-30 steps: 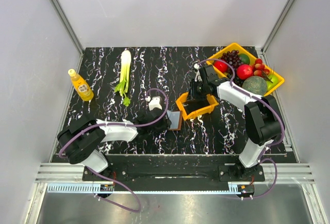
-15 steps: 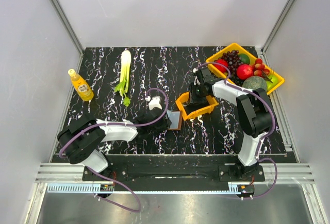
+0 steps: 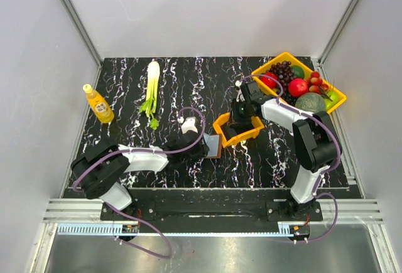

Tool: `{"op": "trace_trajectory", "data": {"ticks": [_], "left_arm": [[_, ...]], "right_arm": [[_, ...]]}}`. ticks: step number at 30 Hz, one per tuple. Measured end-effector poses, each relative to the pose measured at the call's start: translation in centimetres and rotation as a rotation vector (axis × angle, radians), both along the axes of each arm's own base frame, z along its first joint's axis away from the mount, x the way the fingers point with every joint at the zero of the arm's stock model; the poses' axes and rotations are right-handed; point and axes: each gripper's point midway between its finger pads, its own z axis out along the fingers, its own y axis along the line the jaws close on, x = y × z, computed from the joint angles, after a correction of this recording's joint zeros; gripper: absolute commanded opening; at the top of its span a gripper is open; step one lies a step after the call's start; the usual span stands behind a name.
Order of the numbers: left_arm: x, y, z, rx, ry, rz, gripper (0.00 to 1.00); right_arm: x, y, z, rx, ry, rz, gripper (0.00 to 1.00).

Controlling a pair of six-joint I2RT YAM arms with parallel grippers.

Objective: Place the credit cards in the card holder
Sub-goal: Pick up the credit card from the storage box.

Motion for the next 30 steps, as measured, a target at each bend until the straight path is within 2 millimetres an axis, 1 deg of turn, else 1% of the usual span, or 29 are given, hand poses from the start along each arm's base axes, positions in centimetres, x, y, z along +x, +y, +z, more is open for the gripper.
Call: {"op": "trace_trajectory", "data": {"ticks": [5, 7, 10, 15, 18, 21, 22, 24, 27, 28, 30], "left_arm": [[0.0, 0.0, 0.0, 0.000, 0.000, 0.000, 0.41], [0.0, 0.0, 0.0, 0.000, 0.000, 0.000, 0.41], [0.0, 0.0, 0.0, 0.000, 0.000, 0.001, 0.41], [0.1, 0.0, 0.0, 0.001, 0.000, 0.001, 0.41], [0.1, 0.0, 0.0, 0.001, 0.001, 0.001, 0.41], [0.1, 0.0, 0.0, 0.001, 0.000, 0.000, 0.41], [0.1, 0.0, 0.0, 0.001, 0.000, 0.000, 0.41], [0.1, 0.1, 0.0, 0.001, 0.001, 0.000, 0.41], [0.1, 0.1, 0.0, -0.001, 0.004, 0.000, 0.40], [0.1, 0.1, 0.0, -0.002, 0.004, 0.000, 0.40], [0.1, 0.1, 0.0, -0.002, 0.005, -0.001, 0.40]], "right_arm": [[-0.1, 0.5, 1.1, 0.035, -0.015, 0.017, 0.29], [-0.1, 0.8, 1.2, 0.047, -0.013, 0.024, 0.29], [-0.3, 1.1, 1.3, 0.066, -0.006, 0.035, 0.25], [-0.5, 1.5, 1.5, 0.092, -0.004, 0.047, 0.27], [-0.6, 1.7, 1.5, 0.101, 0.001, 0.050, 0.26], [-0.6, 1.7, 1.5, 0.100, 0.003, 0.050, 0.22], [-0.6, 1.7, 1.4, 0.100, 0.005, 0.051, 0.19], [-0.7, 1.7, 1.2, 0.100, 0.012, 0.053, 0.19], [-0.9, 1.7, 0.8, 0.092, 0.021, 0.059, 0.16], [-1.0, 1.7, 0.6, 0.089, 0.026, 0.063, 0.13], [-1.4, 1.8, 0.2, 0.078, 0.039, 0.074, 0.01]]}}
